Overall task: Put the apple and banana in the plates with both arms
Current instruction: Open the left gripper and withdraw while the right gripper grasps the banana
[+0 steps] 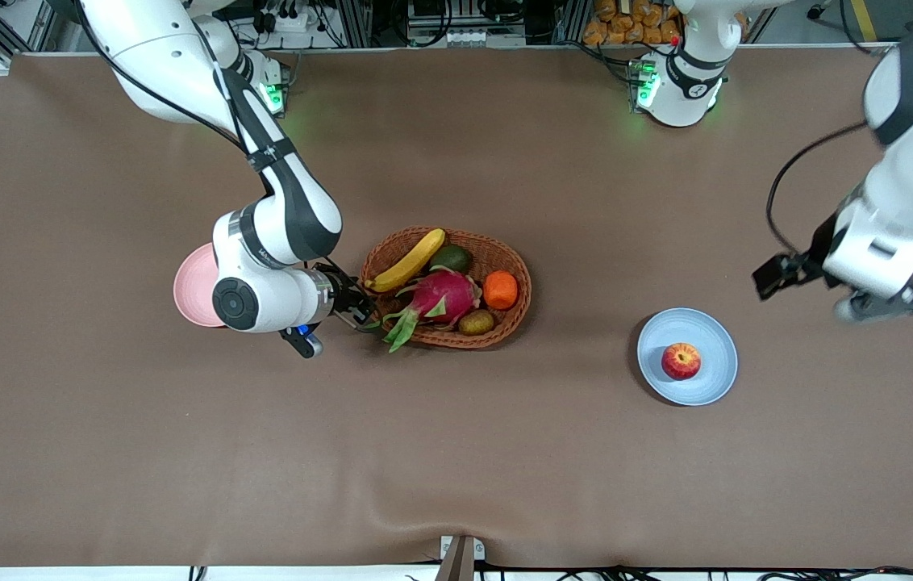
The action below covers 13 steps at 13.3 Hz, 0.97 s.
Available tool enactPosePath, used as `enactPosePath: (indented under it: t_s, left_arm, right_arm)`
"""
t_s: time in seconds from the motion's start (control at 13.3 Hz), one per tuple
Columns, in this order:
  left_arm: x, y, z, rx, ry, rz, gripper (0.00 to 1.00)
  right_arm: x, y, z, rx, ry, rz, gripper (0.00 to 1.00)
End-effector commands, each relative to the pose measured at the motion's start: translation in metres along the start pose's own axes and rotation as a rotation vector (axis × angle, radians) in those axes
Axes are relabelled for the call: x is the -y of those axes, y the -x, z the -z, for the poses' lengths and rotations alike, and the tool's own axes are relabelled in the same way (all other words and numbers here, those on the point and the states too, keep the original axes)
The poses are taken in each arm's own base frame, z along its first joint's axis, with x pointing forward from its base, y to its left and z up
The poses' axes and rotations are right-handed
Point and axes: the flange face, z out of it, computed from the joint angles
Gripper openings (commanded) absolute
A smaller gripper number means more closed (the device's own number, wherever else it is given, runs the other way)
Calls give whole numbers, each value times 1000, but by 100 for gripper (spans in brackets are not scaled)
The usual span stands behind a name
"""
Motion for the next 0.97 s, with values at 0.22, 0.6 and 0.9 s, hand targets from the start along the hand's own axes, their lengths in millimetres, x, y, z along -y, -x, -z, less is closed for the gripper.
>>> enactPosePath:
  t_s: [0.22, 0.6, 0.9]
  left_arm:
    - [39, 30, 53, 37, 64, -65, 100]
    - [71, 43, 66, 94, 55, -82, 100]
    - [71, 40, 71, 83, 54, -83, 100]
  right_arm:
    - [3, 7, -8, 9, 3, -3, 41]
    - [1, 13, -24, 11, 24, 0, 39]
    - [2, 13, -23, 7, 17, 1, 0]
